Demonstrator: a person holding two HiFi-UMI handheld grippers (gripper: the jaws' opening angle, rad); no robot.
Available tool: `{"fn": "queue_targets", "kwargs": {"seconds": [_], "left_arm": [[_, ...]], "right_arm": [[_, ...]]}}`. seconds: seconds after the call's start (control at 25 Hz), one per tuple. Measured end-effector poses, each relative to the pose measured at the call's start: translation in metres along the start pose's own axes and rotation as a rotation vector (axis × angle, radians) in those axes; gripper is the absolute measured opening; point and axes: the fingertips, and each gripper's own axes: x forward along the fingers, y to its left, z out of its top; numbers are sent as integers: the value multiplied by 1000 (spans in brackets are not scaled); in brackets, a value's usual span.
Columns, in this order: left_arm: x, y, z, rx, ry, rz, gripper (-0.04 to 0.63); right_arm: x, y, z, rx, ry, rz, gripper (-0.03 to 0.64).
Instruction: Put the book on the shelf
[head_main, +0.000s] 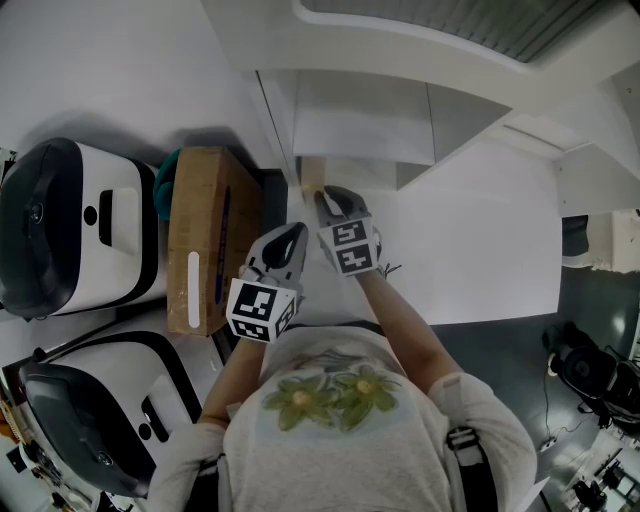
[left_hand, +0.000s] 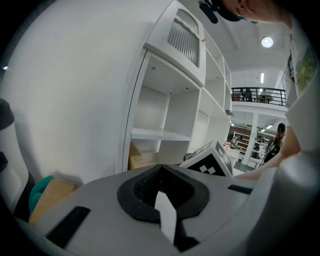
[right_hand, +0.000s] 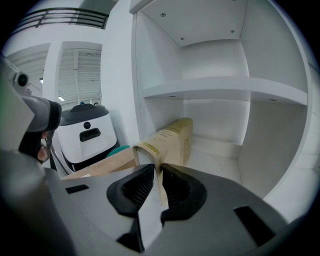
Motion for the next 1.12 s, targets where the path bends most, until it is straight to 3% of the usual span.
{"fn": "queue_targets", "kwargs": {"seconds": [1.12], "left_arm": [[2,1,-1,-10,3,5,28]], "right_arm": [[25,-12,15,20,13,12,75]]}}
